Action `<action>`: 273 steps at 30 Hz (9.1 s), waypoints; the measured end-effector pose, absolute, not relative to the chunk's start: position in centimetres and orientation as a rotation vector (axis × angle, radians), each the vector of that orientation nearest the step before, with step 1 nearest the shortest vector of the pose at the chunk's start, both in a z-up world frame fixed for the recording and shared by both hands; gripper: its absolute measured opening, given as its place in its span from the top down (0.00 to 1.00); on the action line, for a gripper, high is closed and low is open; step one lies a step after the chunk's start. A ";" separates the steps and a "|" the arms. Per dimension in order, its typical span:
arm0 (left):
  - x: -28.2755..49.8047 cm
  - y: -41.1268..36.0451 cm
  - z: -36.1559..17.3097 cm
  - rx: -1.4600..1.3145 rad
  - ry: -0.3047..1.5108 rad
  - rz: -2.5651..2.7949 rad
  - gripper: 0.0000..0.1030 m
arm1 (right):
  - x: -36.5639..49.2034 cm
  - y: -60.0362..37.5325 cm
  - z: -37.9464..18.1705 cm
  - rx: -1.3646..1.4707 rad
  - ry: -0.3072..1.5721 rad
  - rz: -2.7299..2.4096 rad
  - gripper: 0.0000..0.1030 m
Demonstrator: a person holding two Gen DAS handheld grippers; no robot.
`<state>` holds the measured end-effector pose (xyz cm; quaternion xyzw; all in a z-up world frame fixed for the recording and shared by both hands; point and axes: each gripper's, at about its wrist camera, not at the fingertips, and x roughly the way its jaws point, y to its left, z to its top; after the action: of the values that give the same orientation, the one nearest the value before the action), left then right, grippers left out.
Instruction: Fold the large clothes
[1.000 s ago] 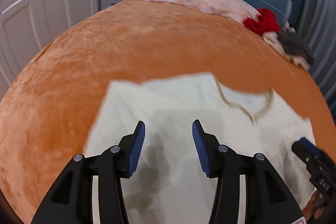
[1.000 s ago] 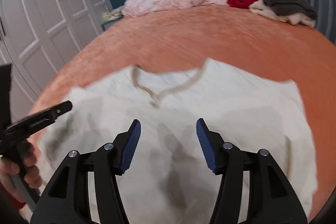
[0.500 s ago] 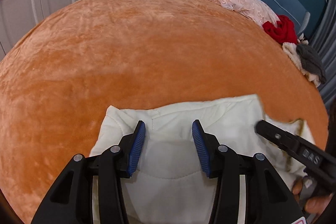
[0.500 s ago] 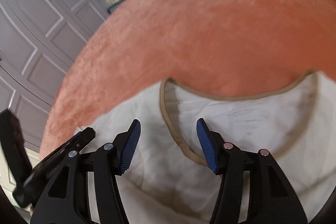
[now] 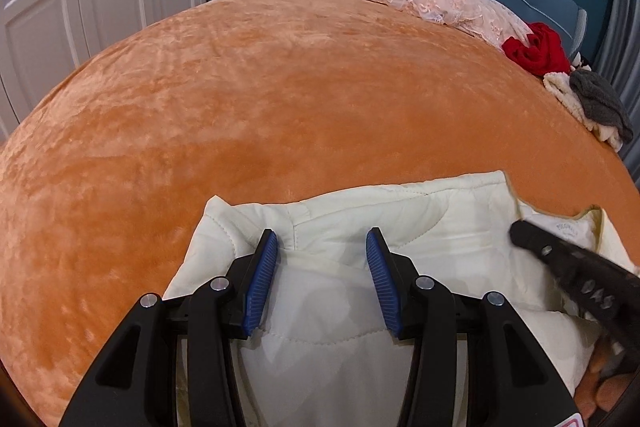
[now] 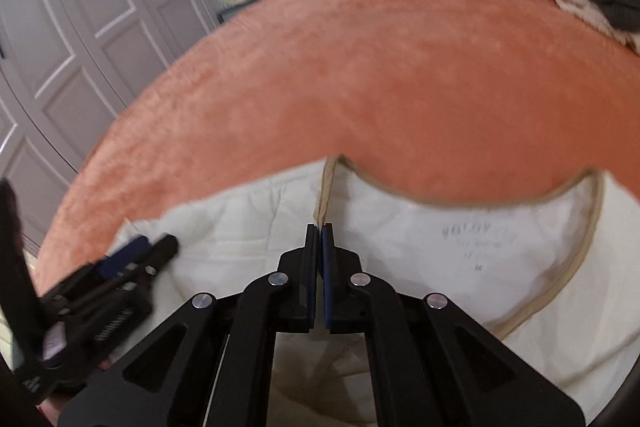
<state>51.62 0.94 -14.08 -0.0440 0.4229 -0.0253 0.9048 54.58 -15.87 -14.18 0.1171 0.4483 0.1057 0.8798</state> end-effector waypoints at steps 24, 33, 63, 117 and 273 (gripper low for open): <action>52.4 -13.9 -8.3 -0.210 1.013 -0.518 0.31 | 42.8 -41.1 -9.3 0.625 0.774 -0.093 0.57; 55.9 -23.3 -13.7 -0.233 1.240 -0.586 0.33 | 42.9 -42.4 -12.9 0.673 0.814 -0.067 0.57; 50.4 -17.5 -8.4 0.055 0.879 -0.351 0.89 | 42.0 -36.3 -7.5 0.252 0.762 -0.184 0.57; 16.7 12.1 -9.5 -0.385 1.184 -0.158 0.34 | -0.4 -39.9 -11.0 0.765 0.973 -0.111 0.28; 26.4 -6.5 -11.2 0.071 0.974 -0.230 0.35 | 21.9 -18.2 -11.4 0.129 0.977 0.065 0.58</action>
<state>26.37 -6.50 -11.19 0.0339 0.4667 -0.1101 0.8769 21.92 -18.25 -11.44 0.0620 0.4689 0.0311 0.8805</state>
